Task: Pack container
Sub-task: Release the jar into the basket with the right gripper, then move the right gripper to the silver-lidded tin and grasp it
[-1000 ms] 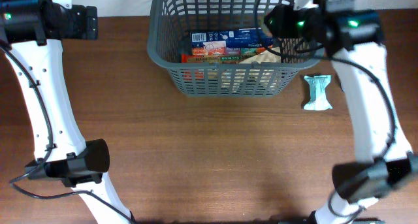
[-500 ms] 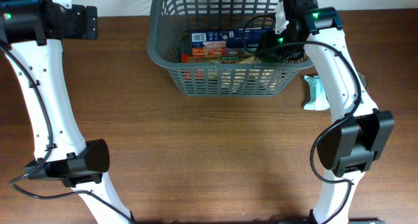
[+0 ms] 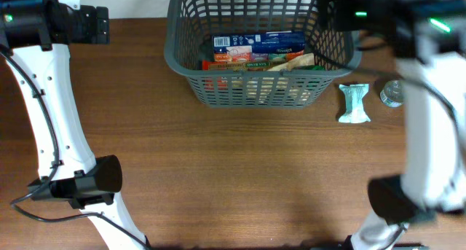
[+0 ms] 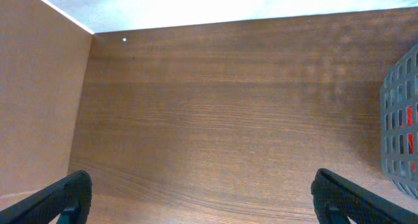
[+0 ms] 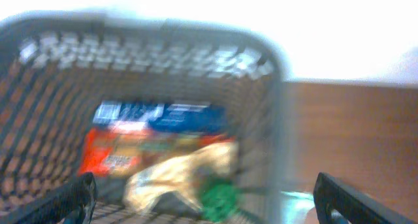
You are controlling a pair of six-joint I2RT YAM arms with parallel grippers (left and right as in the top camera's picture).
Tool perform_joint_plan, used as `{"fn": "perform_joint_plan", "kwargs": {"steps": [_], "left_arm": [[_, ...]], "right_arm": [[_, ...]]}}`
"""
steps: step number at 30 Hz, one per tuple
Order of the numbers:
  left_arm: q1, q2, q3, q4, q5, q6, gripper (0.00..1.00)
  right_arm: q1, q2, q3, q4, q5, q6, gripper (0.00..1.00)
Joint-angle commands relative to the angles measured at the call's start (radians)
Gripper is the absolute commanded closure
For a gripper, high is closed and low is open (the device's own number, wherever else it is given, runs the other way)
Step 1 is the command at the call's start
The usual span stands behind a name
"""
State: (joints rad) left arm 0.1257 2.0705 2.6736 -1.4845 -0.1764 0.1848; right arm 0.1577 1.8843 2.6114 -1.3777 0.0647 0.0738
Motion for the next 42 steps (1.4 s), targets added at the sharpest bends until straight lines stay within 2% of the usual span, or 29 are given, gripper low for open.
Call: {"fn": "perform_joint_plan", "kwargs": {"steps": [1, 4, 7, 10, 13, 17, 21, 26, 31, 42], "left_arm": [[0.002, -0.011, -0.005, -0.002, -0.004, -0.015, 0.01], [0.002, -0.011, -0.005, -0.002, -0.004, -0.015, 0.01], [0.002, -0.011, -0.005, -0.002, -0.004, -0.015, 0.01], [0.002, -0.011, -0.005, -0.002, -0.004, -0.015, 0.01], [0.002, -0.011, -0.005, -0.002, -0.004, -0.015, 0.01], [0.002, -0.011, -0.005, -0.002, -0.004, -0.015, 0.01], [0.002, -0.011, -0.005, -0.002, -0.004, -0.015, 0.01], [0.002, -0.011, -0.005, -0.002, -0.004, -0.015, 0.01], [0.002, -0.011, -0.005, -0.002, -0.004, -0.015, 0.01], [0.002, -0.011, -0.005, -0.002, -0.004, -0.015, 0.01]], "right_arm": [[-0.034, -0.136, 0.088, -0.020, 0.257, -0.010, 0.01], [-0.146, -0.186, 0.083, -0.024, 0.261, -0.002, 0.01], [-0.309, -0.187, 0.046, -0.050, 0.230, 0.074, 0.01], [-0.435, -0.167, -0.057, -0.064, 0.137, 0.138, 0.01], [-0.498, -0.135, -0.224, -0.060, 0.089, 0.173, 0.01], [-0.514, -0.048, -0.439, 0.014, 0.084, 0.179, 0.01], [-0.513, 0.078, -0.555, 0.103, 0.059, 0.179, 0.01], [-0.513, 0.249, -0.561, 0.160, 0.013, 0.179, 0.01], [-0.519, 0.349, -0.561, 0.208, 0.014, 0.173, 0.01], [-0.549, 0.466, -0.561, 0.272, 0.017, 0.171, 0.01]]}}
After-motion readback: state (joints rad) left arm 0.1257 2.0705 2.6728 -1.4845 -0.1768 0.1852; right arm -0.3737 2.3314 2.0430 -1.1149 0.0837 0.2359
